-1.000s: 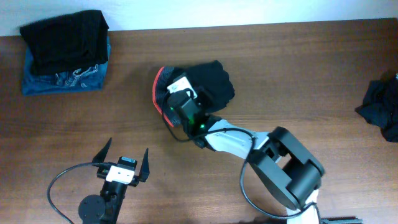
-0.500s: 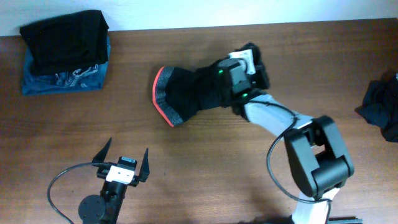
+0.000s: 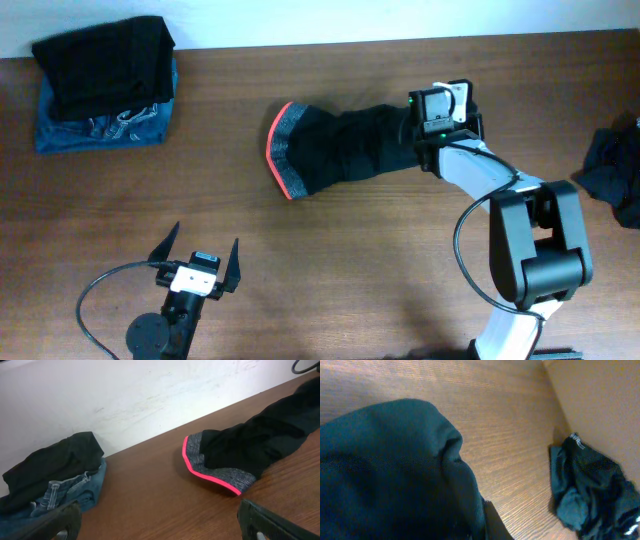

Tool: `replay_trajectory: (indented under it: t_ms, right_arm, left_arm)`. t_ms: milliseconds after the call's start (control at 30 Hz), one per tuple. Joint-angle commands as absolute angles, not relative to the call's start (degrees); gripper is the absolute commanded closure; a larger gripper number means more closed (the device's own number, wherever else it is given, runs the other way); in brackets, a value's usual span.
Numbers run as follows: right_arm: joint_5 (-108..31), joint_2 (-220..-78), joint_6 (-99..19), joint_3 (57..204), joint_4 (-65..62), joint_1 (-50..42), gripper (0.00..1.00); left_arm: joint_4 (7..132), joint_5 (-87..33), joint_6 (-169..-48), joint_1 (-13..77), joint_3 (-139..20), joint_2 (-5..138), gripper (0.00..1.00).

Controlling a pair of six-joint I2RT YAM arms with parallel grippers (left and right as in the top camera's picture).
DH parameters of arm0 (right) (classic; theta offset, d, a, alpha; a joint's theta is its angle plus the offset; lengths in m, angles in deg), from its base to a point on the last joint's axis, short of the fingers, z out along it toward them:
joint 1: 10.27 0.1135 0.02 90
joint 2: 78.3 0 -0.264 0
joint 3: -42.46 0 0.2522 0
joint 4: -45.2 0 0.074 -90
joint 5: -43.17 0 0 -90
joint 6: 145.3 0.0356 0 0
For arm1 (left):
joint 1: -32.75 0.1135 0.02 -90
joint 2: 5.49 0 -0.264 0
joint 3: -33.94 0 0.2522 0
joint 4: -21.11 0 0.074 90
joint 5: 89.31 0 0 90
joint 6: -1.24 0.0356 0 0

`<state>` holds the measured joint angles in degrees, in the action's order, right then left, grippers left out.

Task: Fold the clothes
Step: 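Grasp the pant legs with the right gripper and stretch them rightward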

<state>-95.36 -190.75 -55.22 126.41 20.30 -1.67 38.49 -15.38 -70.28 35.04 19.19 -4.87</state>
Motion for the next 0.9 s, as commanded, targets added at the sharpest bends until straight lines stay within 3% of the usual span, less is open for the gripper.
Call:
replay_trajectory:
  t_ms: [0,133,167,200,233,267,500,867]
  right_arm:
    - [-92.63,-189.28,-52.88,127.00,19.73,-4.01,0.96]
    - [-92.61,-189.28,-52.75,127.00,16.52,-6.70,0.96]
    - [-92.63,-189.30,-51.79,127.00,15.60,-7.31,0.80]
    - [-92.41,-189.30,-50.54,126.98,14.29,-8.14,0.47]
    - [-92.41,-189.30,-49.91,127.00,13.22,-8.86,0.20]
    - [-92.43,-189.30,-49.85,127.00,12.52,-9.19,0.11]
    - [-92.43,-189.02,-49.91,127.20,12.23,-6.85,0.05]
    - [-91.87,-188.04,-50.54,131.94,12.34,9.37,0.05]
  left_arm:
    - [38.60,-15.62,-69.80,35.28,19.40,-5.19,0.01]
    - [38.62,-15.62,-69.80,35.28,19.40,-5.19,0.01]
    - [38.60,-15.62,-69.80,35.28,19.40,-5.19,0.01]
    - [38.60,-15.62,-69.80,35.28,19.40,-5.19,0.01]
    - [38.60,-15.62,-69.80,35.28,19.40,-5.19,0.01]
    - [38.60,-15.62,-69.80,35.28,19.40,-5.19,0.01]
    - [38.62,-15.62,-69.80,35.28,19.40,-5.19,0.01]
    - [38.60,-15.62,-69.80,35.28,19.40,-5.19,0.01]
